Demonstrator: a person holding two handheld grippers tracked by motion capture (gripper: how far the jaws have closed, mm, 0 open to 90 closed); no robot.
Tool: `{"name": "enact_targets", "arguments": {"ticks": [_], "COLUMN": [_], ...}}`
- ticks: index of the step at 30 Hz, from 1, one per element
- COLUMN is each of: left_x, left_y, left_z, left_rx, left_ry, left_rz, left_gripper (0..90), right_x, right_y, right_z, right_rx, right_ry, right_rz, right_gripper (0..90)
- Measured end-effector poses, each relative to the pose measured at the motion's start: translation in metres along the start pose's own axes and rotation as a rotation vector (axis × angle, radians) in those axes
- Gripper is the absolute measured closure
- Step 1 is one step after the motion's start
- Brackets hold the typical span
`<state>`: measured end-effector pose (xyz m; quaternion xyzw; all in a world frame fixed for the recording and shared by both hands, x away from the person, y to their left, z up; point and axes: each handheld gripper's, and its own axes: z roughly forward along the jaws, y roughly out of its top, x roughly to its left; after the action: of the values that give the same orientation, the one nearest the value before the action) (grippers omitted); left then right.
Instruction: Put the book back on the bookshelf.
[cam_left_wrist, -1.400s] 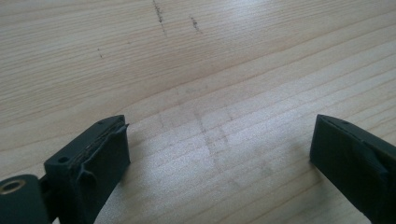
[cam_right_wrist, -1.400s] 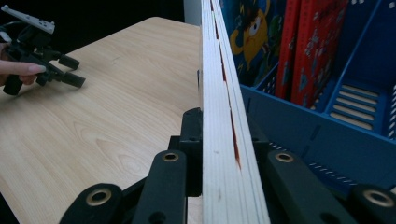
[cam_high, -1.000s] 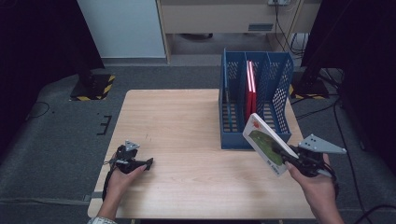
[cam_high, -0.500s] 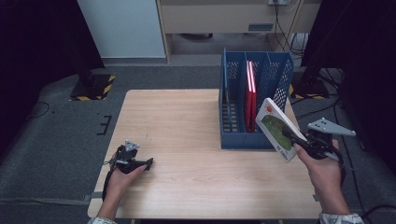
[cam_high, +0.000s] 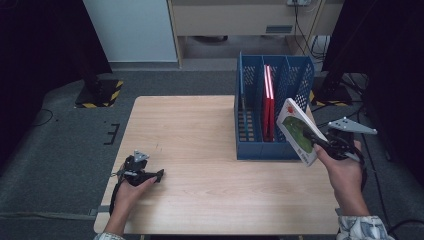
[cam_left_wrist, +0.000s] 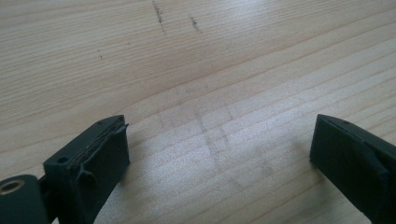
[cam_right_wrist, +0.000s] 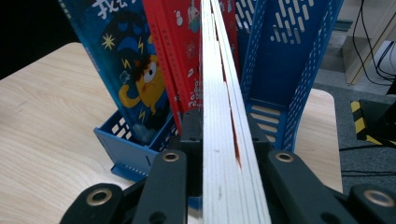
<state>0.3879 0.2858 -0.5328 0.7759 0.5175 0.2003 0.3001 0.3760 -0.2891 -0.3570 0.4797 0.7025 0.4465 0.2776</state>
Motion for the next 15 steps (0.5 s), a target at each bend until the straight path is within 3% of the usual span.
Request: {"name": "enact_targets", "arguments": {"ticks": [15], "left_x": [0.000], "left_y": [0.000], "left_z": [0.000], "left_rx": [-0.003], "left_ry": [0.000], "left_rz": [0.000], "left_gripper": [3.6], "right_x": [-0.006], "right_y": [0.015], "right_z": [0.015], "right_rx": [0.003], "right_ry": [-0.040], "right_rz": [0.008], "right_gripper": [76.3]}}
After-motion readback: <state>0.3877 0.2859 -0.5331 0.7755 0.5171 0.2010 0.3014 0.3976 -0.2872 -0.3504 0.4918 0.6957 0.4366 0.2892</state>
